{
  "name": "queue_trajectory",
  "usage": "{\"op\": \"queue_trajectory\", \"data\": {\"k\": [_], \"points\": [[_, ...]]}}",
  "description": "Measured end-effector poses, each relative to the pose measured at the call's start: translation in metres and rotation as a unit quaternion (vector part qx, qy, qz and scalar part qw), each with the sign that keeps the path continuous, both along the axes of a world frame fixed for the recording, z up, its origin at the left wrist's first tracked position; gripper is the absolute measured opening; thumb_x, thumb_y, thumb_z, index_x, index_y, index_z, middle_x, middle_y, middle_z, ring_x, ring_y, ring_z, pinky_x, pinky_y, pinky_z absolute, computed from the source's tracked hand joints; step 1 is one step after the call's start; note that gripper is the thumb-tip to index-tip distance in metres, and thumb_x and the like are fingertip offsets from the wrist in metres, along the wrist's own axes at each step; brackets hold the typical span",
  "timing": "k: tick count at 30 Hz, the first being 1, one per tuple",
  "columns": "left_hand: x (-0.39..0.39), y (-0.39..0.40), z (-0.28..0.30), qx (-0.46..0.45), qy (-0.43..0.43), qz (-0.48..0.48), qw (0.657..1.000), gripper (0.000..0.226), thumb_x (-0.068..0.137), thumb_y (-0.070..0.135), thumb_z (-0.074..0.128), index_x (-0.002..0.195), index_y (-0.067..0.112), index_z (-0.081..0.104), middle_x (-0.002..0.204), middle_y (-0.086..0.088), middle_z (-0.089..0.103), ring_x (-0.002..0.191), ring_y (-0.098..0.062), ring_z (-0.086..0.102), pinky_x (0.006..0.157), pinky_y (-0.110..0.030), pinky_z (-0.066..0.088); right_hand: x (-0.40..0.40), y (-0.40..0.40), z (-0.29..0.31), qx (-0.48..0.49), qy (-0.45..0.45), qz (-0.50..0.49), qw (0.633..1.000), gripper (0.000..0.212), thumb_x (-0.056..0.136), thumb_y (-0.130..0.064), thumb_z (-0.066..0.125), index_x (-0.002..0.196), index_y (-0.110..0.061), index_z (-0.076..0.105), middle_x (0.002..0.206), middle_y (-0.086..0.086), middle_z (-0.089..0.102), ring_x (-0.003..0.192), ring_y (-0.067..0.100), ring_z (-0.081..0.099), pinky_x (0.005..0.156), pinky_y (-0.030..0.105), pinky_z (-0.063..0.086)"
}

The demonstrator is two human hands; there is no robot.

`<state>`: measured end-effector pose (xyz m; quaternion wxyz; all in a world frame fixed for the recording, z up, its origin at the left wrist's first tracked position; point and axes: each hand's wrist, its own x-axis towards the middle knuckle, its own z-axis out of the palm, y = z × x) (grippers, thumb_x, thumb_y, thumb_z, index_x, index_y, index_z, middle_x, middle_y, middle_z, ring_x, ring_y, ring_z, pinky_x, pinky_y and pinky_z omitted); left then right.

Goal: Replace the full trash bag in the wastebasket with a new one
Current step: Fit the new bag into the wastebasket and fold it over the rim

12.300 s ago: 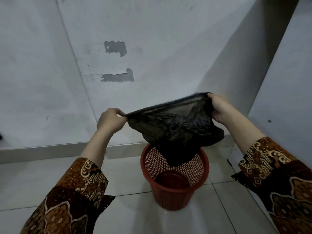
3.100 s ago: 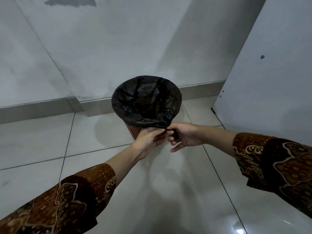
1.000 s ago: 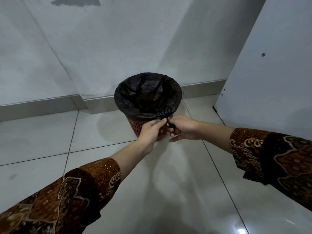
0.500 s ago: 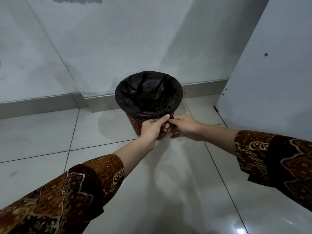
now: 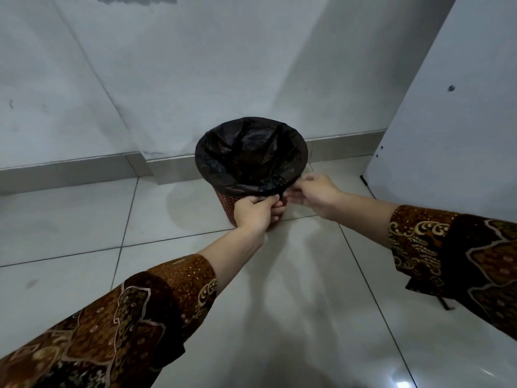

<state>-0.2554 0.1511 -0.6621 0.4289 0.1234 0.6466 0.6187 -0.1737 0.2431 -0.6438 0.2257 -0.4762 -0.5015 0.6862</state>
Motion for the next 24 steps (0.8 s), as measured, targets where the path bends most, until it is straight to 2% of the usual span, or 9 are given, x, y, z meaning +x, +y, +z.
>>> {"op": "queue_trajectory", "data": {"k": [4, 7, 10, 13, 15, 18, 20, 22, 24], "points": [[0.0, 0.002, 0.008, 0.032, -0.046, 0.061, 0.997, 0.007, 0.087, -0.002, 0.058, 0.093, -0.001, 0.053, 0.078, -0.012, 0.066, 0.042, -0.003, 0.064, 0.043, -0.013, 0.048, -0.011, 0.003, 0.014, -0.037, 0.055, -0.012, 0.998, 0.014, 0.093, -0.013, 0.041, 0.087, -0.008, 0.052, 0.078, 0.013, 0.062, 0.069, 0.02, 0.061, 0.068, 0.028, 0.053], [-0.007, 0.004, 0.012, 0.04, -0.061, 0.083, 0.994, 0.002, 0.089, -0.004, 0.055, 0.086, -0.003, 0.055, 0.087, -0.017, 0.066, 0.045, -0.004, 0.065, 0.052, -0.014, 0.052, -0.018, 0.001, 0.011, -0.018, 0.039, -0.002, 0.999, 0.015, 0.095, -0.02, 0.05, 0.082, -0.013, 0.046, 0.071, 0.009, 0.061, 0.055, 0.013, 0.063, 0.066, 0.03, 0.054], [-0.012, 0.003, 0.019, 0.052, -0.1, 0.117, 0.987, 0.016, 0.089, -0.002, 0.053, 0.073, 0.001, 0.054, 0.078, -0.015, 0.066, 0.056, -0.011, 0.067, 0.061, -0.018, 0.056, -0.026, -0.001, 0.005, -0.005, 0.042, -0.007, 0.999, 0.021, 0.095, -0.017, 0.05, 0.076, -0.014, 0.043, 0.059, 0.004, 0.064, 0.042, 0.006, 0.062, 0.063, 0.028, 0.053], [-0.013, 0.002, 0.028, 0.073, -0.189, 0.158, 0.967, 0.013, 0.091, 0.01, 0.05, 0.086, -0.001, 0.054, 0.078, -0.018, 0.065, 0.068, -0.021, 0.066, 0.068, -0.025, 0.056, -0.034, -0.003, 0.001, 0.006, 0.044, -0.019, 0.999, 0.023, 0.095, -0.015, 0.05, 0.073, -0.013, 0.045, 0.043, -0.002, 0.062, 0.038, 0.003, 0.06, 0.063, 0.028, 0.052], [-0.013, 0.004, 0.029, 0.065, -0.198, 0.174, 0.962, 0.018, 0.091, 0.018, 0.056, 0.087, 0.001, 0.054, 0.076, -0.016, 0.064, 0.066, -0.019, 0.065, 0.065, -0.024, 0.055, -0.039, -0.006, 0.0, 0.019, 0.042, -0.027, 0.999, 0.022, 0.094, -0.014, 0.051, 0.074, -0.012, 0.045, 0.051, 0.001, 0.062, 0.037, 0.002, 0.059, 0.066, 0.029, 0.052], [-0.017, 0.008, 0.024, 0.052, -0.195, 0.182, 0.962, 0.019, 0.091, 0.022, 0.06, 0.085, 0.004, 0.055, 0.074, -0.01, 0.062, 0.058, -0.013, 0.062, 0.049, -0.015, 0.052, -0.042, -0.013, -0.001, 0.025, 0.038, -0.031, 0.998, 0.024, 0.094, -0.013, 0.05, 0.072, -0.012, 0.044, 0.065, 0.007, 0.06, 0.037, 0.002, 0.058, 0.065, 0.029, 0.051], [-0.018, 0.01, 0.022, 0.055, -0.204, 0.186, 0.959, 0.021, 0.091, 0.021, 0.059, 0.099, 0.001, 0.056, 0.074, -0.008, 0.061, 0.06, -0.012, 0.06, 0.044, -0.012, 0.049, -0.042, -0.014, -0.002, 0.026, 0.033, -0.039, 0.998, 0.025, 0.094, -0.014, 0.051, 0.072, -0.014, 0.041, 0.066, 0.008, 0.059, 0.042, 0.005, 0.059, 0.063, 0.029, 0.051], [-0.017, 0.012, 0.02, 0.053, -0.209, 0.186, 0.959, 0.022, 0.091, 0.019, 0.059, 0.105, 0.002, 0.054, 0.074, -0.009, 0.06, 0.063, -0.012, 0.06, 0.047, -0.013, 0.049, -0.04, -0.013, -0.004, 0.019, 0.032, -0.053, 0.998, 0.025, 0.093, -0.015, 0.053, 0.074, -0.015, 0.038, 0.07, 0.009, 0.058, 0.055, 0.011, 0.059, 0.062, 0.03, 0.052], [-0.016, 0.012, 0.02, 0.05, -0.208, 0.19, 0.958, 0.014, 0.09, 0.017, 0.06, 0.093, 0.004, 0.056, 0.074, -0.008, 0.06, 0.065, -0.013, 0.059, 0.055, -0.018, 0.049, -0.036, -0.011, -0.007, 0.011, 0.028, -0.059, 0.998, 0.024, 0.092, -0.016, 0.056, 0.075, -0.014, 0.039, 0.081, 0.012, 0.057, 0.069, 0.015, 0.058, 0.063, 0.033, 0.054]]}}
